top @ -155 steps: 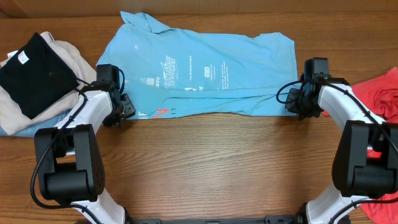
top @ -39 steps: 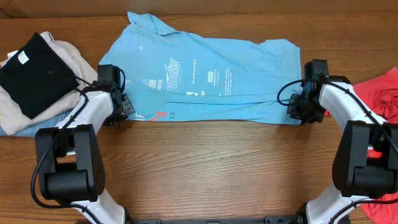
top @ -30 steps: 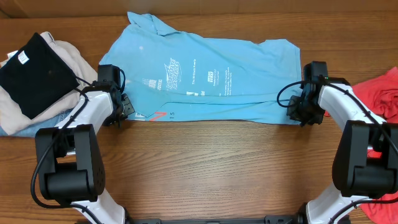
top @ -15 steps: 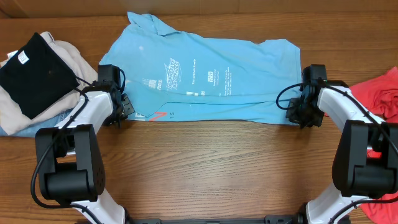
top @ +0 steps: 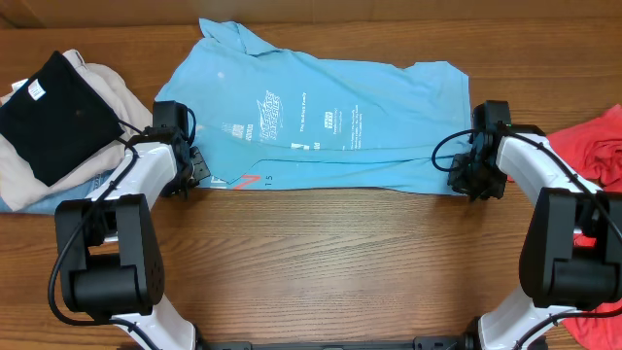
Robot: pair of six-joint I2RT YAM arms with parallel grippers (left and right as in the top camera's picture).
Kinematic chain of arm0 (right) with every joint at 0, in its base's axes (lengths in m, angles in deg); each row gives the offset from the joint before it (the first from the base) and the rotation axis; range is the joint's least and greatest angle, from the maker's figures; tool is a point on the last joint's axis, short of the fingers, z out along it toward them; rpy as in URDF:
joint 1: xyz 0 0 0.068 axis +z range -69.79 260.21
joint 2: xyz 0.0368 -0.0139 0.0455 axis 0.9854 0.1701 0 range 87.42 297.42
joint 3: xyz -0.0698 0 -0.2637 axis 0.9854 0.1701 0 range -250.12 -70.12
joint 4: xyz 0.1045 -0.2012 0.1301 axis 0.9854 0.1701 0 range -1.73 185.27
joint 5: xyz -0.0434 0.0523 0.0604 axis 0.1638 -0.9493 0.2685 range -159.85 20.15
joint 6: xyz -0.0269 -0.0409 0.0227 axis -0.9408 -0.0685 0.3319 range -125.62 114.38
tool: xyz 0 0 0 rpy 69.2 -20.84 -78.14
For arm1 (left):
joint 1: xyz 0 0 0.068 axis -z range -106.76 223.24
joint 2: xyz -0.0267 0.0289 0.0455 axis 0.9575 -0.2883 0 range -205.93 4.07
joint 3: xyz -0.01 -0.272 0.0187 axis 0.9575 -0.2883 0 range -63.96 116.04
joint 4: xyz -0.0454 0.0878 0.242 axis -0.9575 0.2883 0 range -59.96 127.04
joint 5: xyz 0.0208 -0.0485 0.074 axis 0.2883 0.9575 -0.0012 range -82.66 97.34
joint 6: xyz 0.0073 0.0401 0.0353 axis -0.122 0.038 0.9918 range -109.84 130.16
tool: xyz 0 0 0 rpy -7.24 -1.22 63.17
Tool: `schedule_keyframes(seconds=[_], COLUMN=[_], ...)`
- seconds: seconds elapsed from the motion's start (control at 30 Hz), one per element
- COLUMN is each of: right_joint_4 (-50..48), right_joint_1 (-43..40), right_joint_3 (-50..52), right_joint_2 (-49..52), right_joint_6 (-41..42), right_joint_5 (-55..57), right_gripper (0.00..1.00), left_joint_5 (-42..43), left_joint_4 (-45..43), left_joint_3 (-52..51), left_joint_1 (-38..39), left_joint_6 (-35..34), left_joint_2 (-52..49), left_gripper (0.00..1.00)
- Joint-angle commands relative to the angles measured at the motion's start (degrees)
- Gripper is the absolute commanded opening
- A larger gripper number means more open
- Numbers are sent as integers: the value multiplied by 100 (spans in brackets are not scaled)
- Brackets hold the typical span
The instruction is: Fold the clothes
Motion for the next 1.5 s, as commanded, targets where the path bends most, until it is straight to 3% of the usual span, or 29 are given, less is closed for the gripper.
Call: schedule_keyframes(seconds=[0.0,0.13,0.37,0.87,1.47], right_joint_4=[-46,-35,24,238,-24], right_joint_1=[-44,-44,-44,-46,-291], right_joint_3=[-114,-114,-116,-118,-116], right_joint_2=[33,33,33,33,33], right_joint_6=[17,-2,2,734,728], right_joint_5=[-216,-337,-85,1679,2068], right_gripper=[21,20,4,4,5], left_joint_5=[-225,-225,-225,-225,-227], left_joint_4=[92,92,92,109,111], left_joint_3=[-107,-107,-107,-107,-107], left_joint_1=[-76,-76,-76,-76,-76], left_joint_6=[-11,-13,-11,-11,-11], left_joint_2=[-214,-214,-214,-214,-214], left_gripper=[5,5,5,4,4])
